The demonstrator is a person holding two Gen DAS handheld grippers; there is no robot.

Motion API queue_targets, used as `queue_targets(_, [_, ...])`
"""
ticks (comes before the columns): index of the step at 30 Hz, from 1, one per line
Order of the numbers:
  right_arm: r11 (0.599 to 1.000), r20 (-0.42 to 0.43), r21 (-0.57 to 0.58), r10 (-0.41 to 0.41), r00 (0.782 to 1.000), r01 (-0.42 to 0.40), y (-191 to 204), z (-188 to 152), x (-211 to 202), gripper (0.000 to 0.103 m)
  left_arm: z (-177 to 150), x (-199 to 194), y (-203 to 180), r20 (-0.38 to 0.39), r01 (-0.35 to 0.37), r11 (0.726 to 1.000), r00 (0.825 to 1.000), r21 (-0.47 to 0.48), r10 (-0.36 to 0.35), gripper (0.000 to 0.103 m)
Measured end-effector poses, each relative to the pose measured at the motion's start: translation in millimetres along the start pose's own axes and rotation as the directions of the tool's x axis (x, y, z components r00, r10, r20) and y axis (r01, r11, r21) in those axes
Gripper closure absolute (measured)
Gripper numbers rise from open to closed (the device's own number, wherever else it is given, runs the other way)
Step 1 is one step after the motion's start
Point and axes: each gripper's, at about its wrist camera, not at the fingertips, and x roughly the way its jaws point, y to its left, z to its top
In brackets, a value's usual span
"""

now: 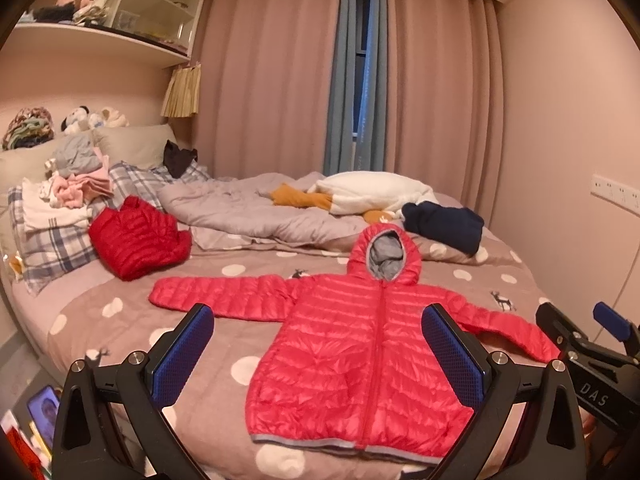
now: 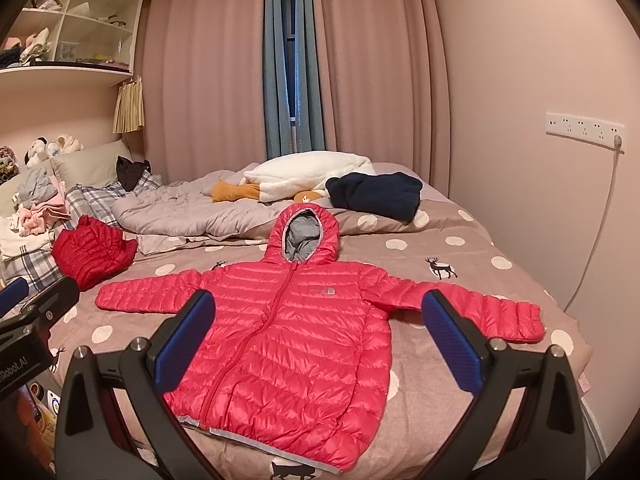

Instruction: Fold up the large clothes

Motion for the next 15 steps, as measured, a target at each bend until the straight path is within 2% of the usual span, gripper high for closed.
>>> queue_targets(9, [1.000, -0.014, -0.008, -0.005, 1.000, 0.005, -0.8, 0.6, 3.8, 0.000, 1.5, 0.9, -1.1, 0.004, -0.012, 1.000, 1.000, 0.000, 0.012, 0.000])
queue_targets(15, [0.999, -0.009, -0.031, -0.020, 1.000, 0.020, -1.5, 1.8, 3.3, 0.000, 2.9, -0.6, -1.4, 0.009, 0.005, 1.000, 1.000, -0.001, -0.005, 0.000])
